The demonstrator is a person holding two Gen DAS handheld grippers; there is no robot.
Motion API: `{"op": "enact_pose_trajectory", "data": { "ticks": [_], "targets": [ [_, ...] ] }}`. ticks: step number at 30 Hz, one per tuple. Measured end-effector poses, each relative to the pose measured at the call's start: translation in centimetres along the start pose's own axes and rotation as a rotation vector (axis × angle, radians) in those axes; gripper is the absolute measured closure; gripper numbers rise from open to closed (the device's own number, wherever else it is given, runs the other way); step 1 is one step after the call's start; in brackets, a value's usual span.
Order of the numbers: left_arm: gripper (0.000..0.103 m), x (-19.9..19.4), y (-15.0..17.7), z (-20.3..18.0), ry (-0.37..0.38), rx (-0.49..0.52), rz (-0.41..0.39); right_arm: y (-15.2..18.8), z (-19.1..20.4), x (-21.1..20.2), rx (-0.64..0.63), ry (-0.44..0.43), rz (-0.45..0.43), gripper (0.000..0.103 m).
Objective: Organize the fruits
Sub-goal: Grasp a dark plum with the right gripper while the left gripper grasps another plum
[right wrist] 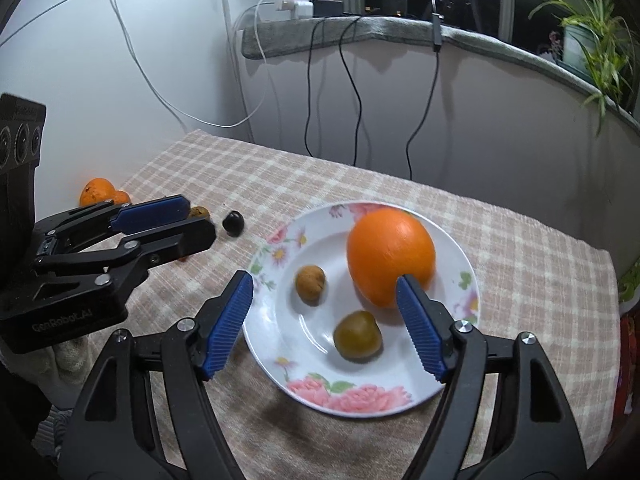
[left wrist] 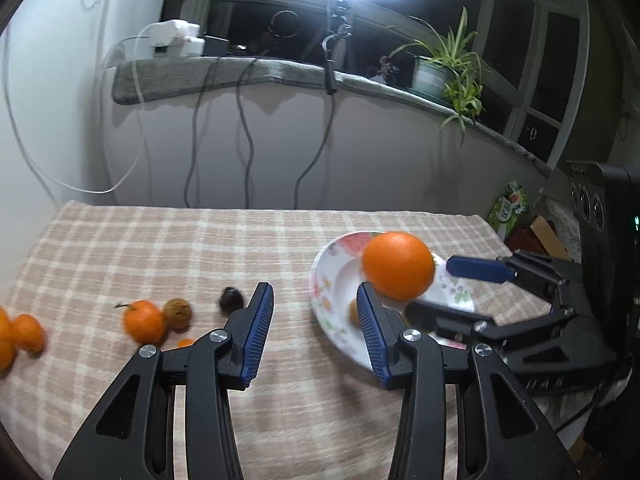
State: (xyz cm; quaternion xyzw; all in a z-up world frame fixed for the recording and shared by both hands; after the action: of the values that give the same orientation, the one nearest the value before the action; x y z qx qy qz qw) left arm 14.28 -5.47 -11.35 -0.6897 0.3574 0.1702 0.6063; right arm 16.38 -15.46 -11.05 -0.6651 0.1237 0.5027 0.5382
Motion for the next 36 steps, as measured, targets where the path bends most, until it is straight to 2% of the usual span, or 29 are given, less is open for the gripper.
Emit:
{"op": "enact_pose_trajectory", "data": {
  "ticks": [16,19,26,32,36],
  "targets": [
    [0.061,-2.7,5.1,9.8,-0.159,-0.146,0.049,-3.0,3.3,3.8,-0.073,-0.137,0.047,0.027],
    [0.061,-2.7,5.7,11.0,-0.175,-0.167,0.064,-3.4,4.2,4.7,-0.094,-0.159,0.071,0.035],
    [0.067,-1.6,5.8,12.2,-0.152,-0.194,0.089,-4.3,6.3,6.9,-0.158,-0.188,0.128,0.051],
    [0.07,-0.3,5.8,12.2,-0.139,-0.19,0.107,-4.6,7.5,9.6,-0.198,-0.184,0.189,0.058],
    [0.073,0.4,5.8,12.3,-0.133,-0.191,0.121,-4.7,7.9,11.2,-0.224,-0.168,0.22,0.059]
  ]
}}
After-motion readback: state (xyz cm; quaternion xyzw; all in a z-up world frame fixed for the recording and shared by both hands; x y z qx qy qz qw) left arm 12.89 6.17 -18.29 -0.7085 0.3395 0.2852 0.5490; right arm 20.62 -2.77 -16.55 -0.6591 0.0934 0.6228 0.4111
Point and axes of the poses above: each gripper's, at about its wrist camera, not at the fingertips, and x roughly the way its jaws point, z to its left, y to its underside, the point moved 8 cm from there along x, roughly the way its jaws point, and after that the axes turned 6 degrees about z, right-handed, at the moved point
